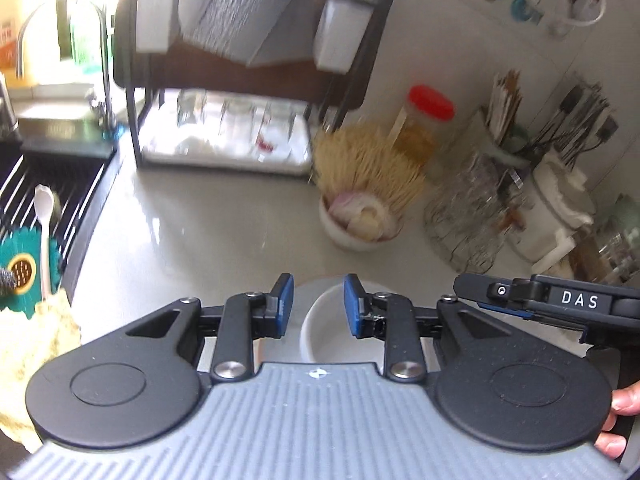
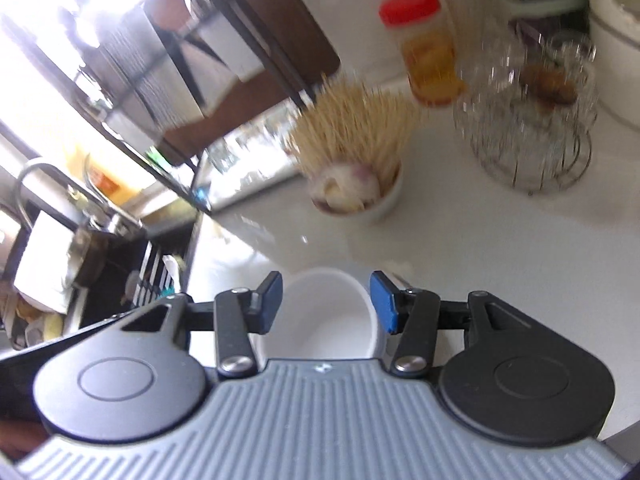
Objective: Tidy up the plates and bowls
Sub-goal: 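Open both grippers and pull back from the bowls on the plates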
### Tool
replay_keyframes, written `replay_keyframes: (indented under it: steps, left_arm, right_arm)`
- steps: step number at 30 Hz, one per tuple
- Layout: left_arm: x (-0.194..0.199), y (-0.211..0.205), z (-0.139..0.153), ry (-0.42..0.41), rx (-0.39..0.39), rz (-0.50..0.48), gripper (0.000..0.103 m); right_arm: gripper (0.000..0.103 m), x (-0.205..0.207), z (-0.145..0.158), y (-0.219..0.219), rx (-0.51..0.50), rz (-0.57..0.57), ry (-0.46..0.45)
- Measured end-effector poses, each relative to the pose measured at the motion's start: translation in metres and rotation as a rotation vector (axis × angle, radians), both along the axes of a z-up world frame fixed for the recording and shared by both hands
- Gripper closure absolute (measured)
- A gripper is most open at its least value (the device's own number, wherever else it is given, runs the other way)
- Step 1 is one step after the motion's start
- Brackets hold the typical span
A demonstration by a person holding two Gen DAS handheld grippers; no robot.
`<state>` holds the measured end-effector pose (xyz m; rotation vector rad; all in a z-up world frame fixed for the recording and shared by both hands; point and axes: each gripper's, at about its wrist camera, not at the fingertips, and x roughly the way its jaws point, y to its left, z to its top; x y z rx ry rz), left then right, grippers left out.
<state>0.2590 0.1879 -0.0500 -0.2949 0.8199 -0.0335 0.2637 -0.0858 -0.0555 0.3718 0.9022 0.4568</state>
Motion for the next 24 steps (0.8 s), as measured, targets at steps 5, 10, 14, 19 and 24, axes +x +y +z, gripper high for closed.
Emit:
replay_keyframes:
  steps: [5,10,14,19,24]
  left_arm:
    - [-0.013,-0.002,0.032,-0.076,-0.011,0.021,0.071]
    - [-0.036,-0.012,0.059,-0.137,-0.038,0.017,0.071]
    - [-0.056,-0.027,0.076,-0.172,-0.023,0.019,0.071]
    - [-0.076,-0.048,0.075,-0.167,-0.018,0.035,0.071]
    - [-0.1,-0.069,0.073,-0.163,-0.007,0.054,0.071]
  right_arm:
    - [0.051,-0.013,0.025,-0.011,-0.007,0.004,-0.117]
    - [0.051,-0.029,0.046,-0.026,0.01,-0.003,-0.19]
    - [0.051,-0.046,0.06,-0.039,0.027,0.004,-0.246]
    - [0.051,-0.069,0.066,-0.054,0.026,0.042,-0.275]
    - [0.051,-0.09,0.067,-0.063,0.004,0.093,-0.302]
